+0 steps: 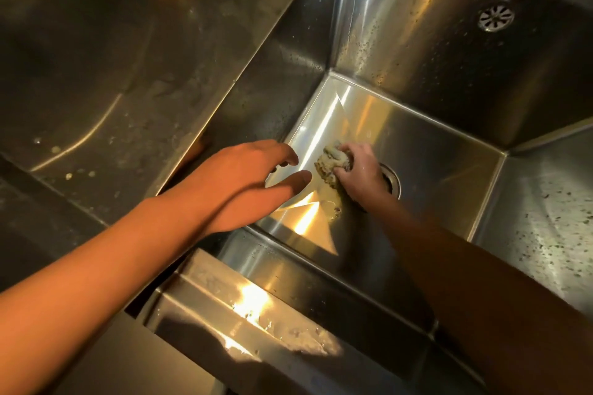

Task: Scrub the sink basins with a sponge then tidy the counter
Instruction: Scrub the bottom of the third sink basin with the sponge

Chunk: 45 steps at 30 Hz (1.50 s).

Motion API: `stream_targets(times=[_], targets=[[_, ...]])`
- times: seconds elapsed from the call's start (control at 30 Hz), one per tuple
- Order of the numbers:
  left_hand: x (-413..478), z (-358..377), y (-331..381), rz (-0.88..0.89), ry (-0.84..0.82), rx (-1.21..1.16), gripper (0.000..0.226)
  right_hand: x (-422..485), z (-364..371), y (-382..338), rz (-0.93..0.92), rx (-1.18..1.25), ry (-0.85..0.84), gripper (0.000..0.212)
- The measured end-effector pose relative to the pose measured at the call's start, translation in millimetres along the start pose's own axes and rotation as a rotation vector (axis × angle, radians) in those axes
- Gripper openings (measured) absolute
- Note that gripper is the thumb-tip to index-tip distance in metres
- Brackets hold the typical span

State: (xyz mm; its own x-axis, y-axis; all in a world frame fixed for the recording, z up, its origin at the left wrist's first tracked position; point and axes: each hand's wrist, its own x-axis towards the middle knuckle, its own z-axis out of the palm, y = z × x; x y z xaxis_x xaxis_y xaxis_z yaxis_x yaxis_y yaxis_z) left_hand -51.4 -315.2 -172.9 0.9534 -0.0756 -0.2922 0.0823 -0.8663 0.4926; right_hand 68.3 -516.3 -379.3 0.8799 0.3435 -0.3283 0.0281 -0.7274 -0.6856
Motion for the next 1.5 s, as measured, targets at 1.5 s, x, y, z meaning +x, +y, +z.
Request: stream_targets(times=[1.5], targets=[[-3.8, -3.1, 4.6, 0.061, -0.066, -0.014, 0.059, -97.2, -13.6, 56.3, -0.031, -0.247, -0.124, 0.055]])
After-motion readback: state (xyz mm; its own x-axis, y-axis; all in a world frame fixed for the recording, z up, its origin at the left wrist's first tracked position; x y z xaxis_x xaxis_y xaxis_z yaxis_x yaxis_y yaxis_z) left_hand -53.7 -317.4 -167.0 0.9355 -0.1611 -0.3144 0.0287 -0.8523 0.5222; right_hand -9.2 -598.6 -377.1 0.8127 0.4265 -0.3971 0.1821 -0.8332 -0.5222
